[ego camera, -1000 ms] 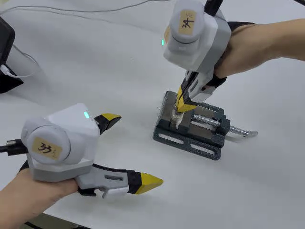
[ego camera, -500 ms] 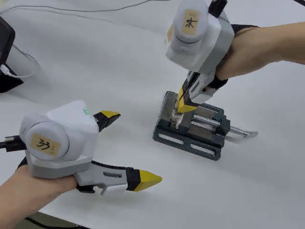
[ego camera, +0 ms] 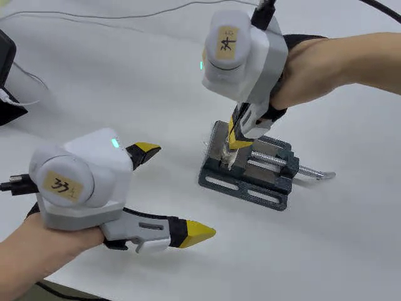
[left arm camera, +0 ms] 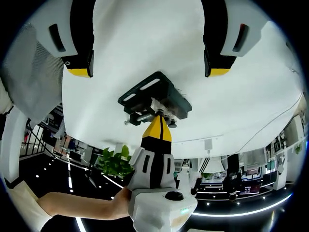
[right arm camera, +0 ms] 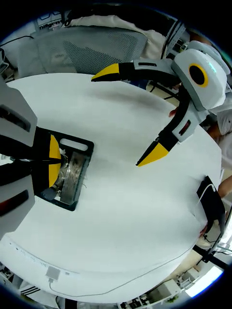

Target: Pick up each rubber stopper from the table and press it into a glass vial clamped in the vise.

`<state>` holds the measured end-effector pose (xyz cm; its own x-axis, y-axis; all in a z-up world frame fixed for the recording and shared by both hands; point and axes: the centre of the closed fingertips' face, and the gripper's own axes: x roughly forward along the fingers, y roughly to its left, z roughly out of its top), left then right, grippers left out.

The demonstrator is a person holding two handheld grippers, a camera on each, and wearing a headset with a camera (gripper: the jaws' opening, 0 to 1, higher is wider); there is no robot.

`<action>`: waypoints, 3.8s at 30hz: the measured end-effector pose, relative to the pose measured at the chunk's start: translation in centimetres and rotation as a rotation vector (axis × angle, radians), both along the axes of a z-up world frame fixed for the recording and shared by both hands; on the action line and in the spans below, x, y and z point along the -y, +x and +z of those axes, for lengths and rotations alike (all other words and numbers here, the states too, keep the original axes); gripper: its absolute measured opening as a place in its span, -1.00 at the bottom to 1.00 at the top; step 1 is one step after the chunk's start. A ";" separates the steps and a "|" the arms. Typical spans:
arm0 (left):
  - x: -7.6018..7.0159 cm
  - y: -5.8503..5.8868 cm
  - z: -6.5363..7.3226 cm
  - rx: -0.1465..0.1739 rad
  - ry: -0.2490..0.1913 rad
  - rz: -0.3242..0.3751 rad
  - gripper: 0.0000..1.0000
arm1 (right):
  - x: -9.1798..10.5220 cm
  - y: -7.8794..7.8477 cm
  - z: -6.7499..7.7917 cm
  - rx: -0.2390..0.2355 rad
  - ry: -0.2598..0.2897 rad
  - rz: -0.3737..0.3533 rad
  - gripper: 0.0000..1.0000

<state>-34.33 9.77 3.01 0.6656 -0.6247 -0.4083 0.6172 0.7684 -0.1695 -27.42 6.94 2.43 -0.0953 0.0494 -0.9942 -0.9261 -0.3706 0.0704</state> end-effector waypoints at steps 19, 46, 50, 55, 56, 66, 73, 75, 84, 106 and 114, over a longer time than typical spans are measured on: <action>0.3 0.6 3.2 0.057 0.017 -0.015 0.89 | 0.1 0.2 0.2 -0.021 0.038 -0.034 -1.00; 0.9 0.6 4.0 0.083 0.061 -0.045 0.89 | 0.4 0.3 0.4 0.024 0.105 0.022 -1.00; 0.6 0.5 3.9 0.082 0.064 -0.039 0.89 | 0.7 0.0 0.6 0.007 0.137 -0.008 -0.96; 0.4 0.3 3.7 0.077 0.066 -0.038 0.89 | 0.8 -0.6 1.3 -0.030 0.246 -0.076 -0.86; 0.4 0.2 3.7 0.078 0.069 -0.040 0.89 | 0.8 -0.7 1.7 -0.038 0.285 -0.109 -0.81; 0.2 0.3 3.5 0.075 0.069 -0.045 0.90 | 3.2 -0.9 2.1 -0.028 0.496 -0.308 -0.04; -0.2 0.3 3.6 0.079 0.069 -0.042 0.90 | 5.1 -2.1 2.2 0.020 0.620 -0.419 0.56; -0.4 0.3 3.6 0.079 0.070 -0.040 0.91 | 5.6 -2.5 2.1 0.025 0.656 -0.469 0.67; -1.3 -0.1 3.6 0.081 0.070 -0.024 0.93 | 9.3 -3.7 2.7 0.055 0.770 -0.676 0.97; -2.7 -1.1 2.6 0.028 0.104 -0.016 0.98 | 17.1 -6.6 0.9 0.089 0.837 -0.988 0.98; -3.5 -0.6 2.4 0.016 0.089 0.021 0.98 | 17.0 -7.2 0.7 0.085 0.853 -1.008 0.97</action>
